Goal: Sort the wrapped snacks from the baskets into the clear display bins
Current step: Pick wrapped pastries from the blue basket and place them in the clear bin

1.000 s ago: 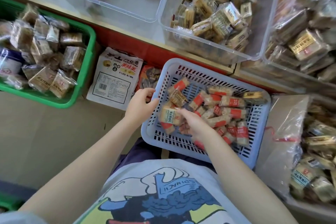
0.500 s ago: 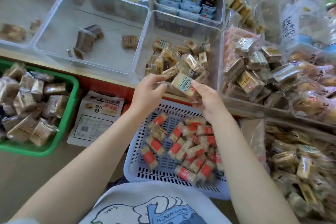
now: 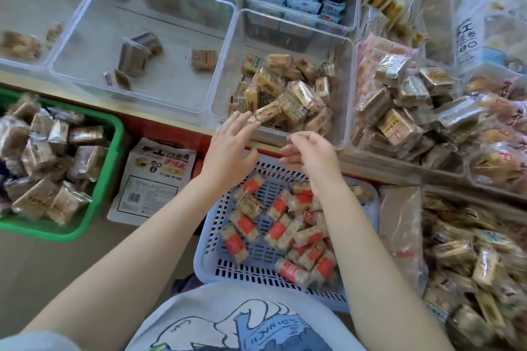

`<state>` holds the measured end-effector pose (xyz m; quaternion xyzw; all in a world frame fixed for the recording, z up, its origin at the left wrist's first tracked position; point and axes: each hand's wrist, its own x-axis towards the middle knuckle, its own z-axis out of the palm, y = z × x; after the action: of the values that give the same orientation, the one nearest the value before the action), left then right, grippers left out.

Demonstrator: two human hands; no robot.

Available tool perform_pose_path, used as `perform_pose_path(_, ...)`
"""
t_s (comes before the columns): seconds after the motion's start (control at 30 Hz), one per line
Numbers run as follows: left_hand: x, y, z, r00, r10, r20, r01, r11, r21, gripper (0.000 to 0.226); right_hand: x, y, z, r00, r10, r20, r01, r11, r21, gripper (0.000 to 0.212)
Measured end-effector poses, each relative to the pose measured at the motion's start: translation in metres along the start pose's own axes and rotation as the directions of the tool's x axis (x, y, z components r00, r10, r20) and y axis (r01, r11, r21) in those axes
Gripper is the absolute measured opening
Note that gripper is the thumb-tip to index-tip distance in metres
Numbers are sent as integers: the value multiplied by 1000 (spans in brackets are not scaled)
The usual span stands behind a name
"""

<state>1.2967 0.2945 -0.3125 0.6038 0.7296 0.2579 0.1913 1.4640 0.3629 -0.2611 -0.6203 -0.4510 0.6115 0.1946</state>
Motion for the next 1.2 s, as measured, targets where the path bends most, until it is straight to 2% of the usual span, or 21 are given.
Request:
perform_pose_path(0.07, -15, -10, 2, 969, -83, -232, 54, 991, -126, 44, -5, 31, 12, 994, 85, 75, -73, 986, -153, 13)
perform_pose_path(0.1, -24, -18, 6, 950, -154, -271, 117, 982, -146, 40, -2, 49, 17, 986, 142, 89, -116, 961, -251, 13)
perform_pose_path(0.13, -33, -26, 11, 944, -234, -234, 201, 967, -160, 38, 2, 66, 21, 976, 199, 94, -157, 928, -337, 12)
perform_pose_path(0.23, -62, -50, 30, 893, -438, 108, 449, 886, -117, 44, 23, 113, 29, 948, 314, 51, -250, 834, -492, 9)
perform_pose_path(0.27, -73, -56, 35, 865, -463, 194, 486, 869, -93, 47, 30, 125, 31, 945, 326, 36, -255, 800, -543, 13)
perform_pose_path(0.33, -91, -62, 40, 820, -492, 294, 533, 842, -78, 49, 41, 146, 37, 936, 348, 54, -242, 749, -617, 36)
perform_pose_path(0.4, -105, -65, 41, 797, -504, 334, 550, 833, -56, 49, 48, 164, 47, 925, 360, 123, -203, 741, -640, 55)
perform_pose_path(0.47, -113, -66, 42, 791, -501, 352, 550, 834, -50, 49, 51, 180, 60, 929, 326, 178, -122, 721, -682, 62)
perform_pose_path(0.5, -116, -66, 42, 786, -502, 359, 556, 829, -59, 49, 52, 187, 66, 935, 306, 180, -80, 677, -732, 65)
perform_pose_path(0.57, -120, -65, 41, 778, -511, 367, 570, 819, -68, 46, 51, 199, 73, 951, 280, 134, -50, 565, -824, 67)
perform_pose_path(0.67, -122, -62, 40, 767, -522, 374, 588, 805, -81, 39, 48, 205, 73, 958, 267, 109, -42, 506, -862, 60)
perform_pose_path(0.73, -120, -58, 40, 759, -526, 385, 604, 789, -112, 35, 43, 198, 65, 954, 274, 118, -64, 574, -816, 61)
perform_pose_path(0.77, -118, -56, 40, 754, -526, 393, 613, 779, -132, 35, 37, 188, 59, 950, 281, 135, -94, 670, -736, 60)
perform_pose_path(0.83, -114, -49, 39, 753, -494, 434, 618, 758, -209, 41, 21, 163, 46, 924, 313, 219, -186, 869, -458, 47)
perform_pose_path(0.87, -110, -45, 36, 758, -448, 475, 611, 742, -275, 49, 14, 152, 39, 901, 325, 287, -240, 926, -292, 47)
perform_pose_path(0.9, -106, -40, 31, 763, -379, 524, 600, 717, -354, 59, 5, 140, 31, 873, 332, 357, -304, 943, -133, 47)
perform_pose_path(0.97, -94, -26, 16, 772, -232, 592, 576, 649, -497, 77, -10, 118, 12, 818, 292, 495, -403, 906, 132, 45)
perform_pose_path(1.03, -77, -7, -2, 801, -105, 589, 517, 618, -592, 85, -21, 99, -7, 766, 246, 595, -457, 858, 234, 46)
perform_pose_path(1.1, -60, 16, -21, 815, 2, 579, 442, 644, -625, 80, -29, 81, -21, 726, 191, 661, -456, 853, 253, 38)
perform_pose_path(1.2, -36, 48, -43, 800, 43, 599, 402, 702, -587, 45, -36, 58, -31, 745, 150, 649, -401, 880, 256, 35)
